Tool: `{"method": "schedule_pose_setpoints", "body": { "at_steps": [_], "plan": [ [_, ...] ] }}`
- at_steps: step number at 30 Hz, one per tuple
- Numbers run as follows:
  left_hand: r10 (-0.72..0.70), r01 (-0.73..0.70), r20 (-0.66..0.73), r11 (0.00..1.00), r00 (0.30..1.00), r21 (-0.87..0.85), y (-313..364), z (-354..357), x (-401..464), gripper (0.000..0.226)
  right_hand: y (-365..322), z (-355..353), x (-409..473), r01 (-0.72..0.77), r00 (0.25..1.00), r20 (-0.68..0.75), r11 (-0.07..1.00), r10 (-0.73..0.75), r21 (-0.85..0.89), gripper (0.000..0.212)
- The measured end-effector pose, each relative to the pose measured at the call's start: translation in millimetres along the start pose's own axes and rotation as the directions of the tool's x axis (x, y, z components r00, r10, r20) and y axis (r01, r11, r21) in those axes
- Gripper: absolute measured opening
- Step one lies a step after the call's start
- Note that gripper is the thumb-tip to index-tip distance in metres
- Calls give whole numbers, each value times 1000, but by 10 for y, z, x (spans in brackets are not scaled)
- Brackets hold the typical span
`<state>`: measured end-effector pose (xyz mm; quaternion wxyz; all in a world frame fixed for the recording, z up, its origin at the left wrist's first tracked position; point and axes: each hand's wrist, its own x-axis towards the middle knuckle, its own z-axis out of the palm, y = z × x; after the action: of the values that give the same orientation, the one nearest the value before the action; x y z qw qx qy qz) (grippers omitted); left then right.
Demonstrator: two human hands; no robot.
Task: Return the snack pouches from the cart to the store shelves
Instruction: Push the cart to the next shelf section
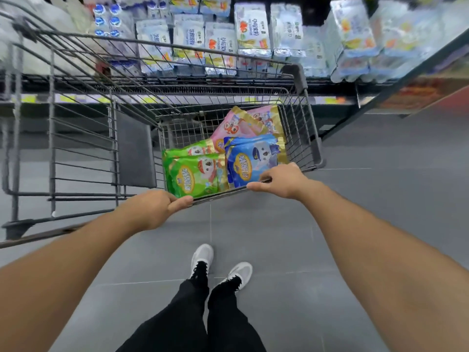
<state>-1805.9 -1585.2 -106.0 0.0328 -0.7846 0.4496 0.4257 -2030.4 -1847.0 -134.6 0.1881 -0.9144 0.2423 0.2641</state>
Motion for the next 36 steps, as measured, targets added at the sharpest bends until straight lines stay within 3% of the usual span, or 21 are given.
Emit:
{"method": "schedule_pose_setpoints", "body": {
  "at_steps": [5,20,24,29,33,36],
  "plan": [
    [13,-13,8,1000,1000,12,346,87,116,109,363,5,-136,-18,1000,-3,1000,18,-14,101],
    [-7,7,6,1000,1000,19,546,101,148,97,506,-23,-202,-43,999,19,998,43,44,104],
    [-53,53,38,999,998,-1,590,77,107,79,466,-115,-245,-89,990,111,995,82,55,88],
    [-74,69,33,988,997,138,668,-2,43,103,318,-234,-479,-128,992,-9,986,129,110,74],
    [-102,95,123,994,987,60,766,-159,128,79,394,-428,-687,-130,991,11,966,131,224,63],
    [-118,126,65,981,991,-150,895,-355,349,57,574,-718,-721,-155,988,42,957,149,247,57]
  ]
}}
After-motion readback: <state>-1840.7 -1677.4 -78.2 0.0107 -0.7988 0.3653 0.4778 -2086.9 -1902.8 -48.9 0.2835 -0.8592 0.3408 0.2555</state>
